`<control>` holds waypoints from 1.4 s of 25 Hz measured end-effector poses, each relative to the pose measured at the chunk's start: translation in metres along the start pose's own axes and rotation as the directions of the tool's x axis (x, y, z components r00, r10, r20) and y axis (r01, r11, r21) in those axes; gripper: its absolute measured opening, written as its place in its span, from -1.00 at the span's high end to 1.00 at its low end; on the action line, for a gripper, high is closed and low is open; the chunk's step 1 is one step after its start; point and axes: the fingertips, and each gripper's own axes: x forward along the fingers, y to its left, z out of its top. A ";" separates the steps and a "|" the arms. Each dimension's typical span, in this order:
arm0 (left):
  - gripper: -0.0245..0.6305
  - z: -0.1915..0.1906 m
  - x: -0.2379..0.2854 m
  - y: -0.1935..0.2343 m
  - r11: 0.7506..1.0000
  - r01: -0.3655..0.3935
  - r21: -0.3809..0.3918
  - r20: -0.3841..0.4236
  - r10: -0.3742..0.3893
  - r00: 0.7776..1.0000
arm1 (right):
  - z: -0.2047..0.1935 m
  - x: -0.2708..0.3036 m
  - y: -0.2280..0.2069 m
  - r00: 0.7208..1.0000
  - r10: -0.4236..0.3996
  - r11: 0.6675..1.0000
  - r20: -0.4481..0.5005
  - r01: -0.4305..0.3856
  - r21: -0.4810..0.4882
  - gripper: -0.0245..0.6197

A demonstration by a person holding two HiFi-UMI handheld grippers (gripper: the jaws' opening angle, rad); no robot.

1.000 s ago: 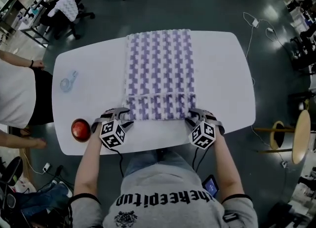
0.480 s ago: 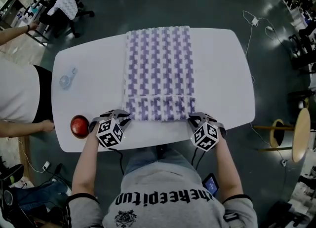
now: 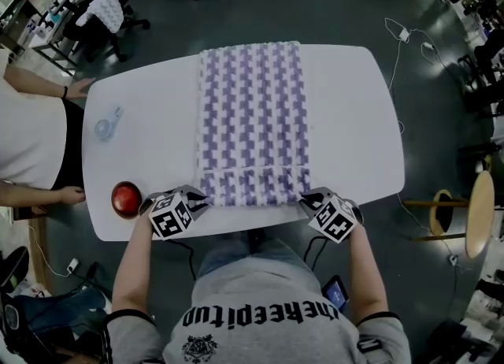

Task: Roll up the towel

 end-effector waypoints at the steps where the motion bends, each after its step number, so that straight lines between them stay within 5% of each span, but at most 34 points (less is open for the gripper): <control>1: 0.74 0.002 -0.001 0.006 1.000 0.007 -0.013 0.005 -0.007 1.000 | 0.004 0.000 -0.007 1.000 -0.003 1.000 0.005 0.003 0.011 0.86; 9: 0.72 0.029 -0.018 0.043 0.998 -0.020 -0.057 0.059 0.023 0.998 | 0.031 -0.023 -0.050 0.995 -0.072 0.997 0.073 0.070 0.033 0.86; 22: 0.50 0.028 -0.009 0.109 0.979 -0.201 -0.010 0.038 0.202 0.979 | 0.059 0.009 -0.111 0.956 -0.289 0.956 0.049 0.292 -0.045 0.77; 30: 0.22 0.047 -0.043 0.123 0.948 -0.305 -0.090 0.180 0.317 0.931 | 0.064 -0.018 -0.122 0.944 -0.295 0.954 0.151 0.282 0.099 0.56; 35: 0.21 0.062 -0.075 0.112 0.922 -0.384 -0.057 0.264 0.385 0.884 | 0.084 -0.046 -0.106 0.925 -0.295 0.955 0.241 0.291 0.055 0.53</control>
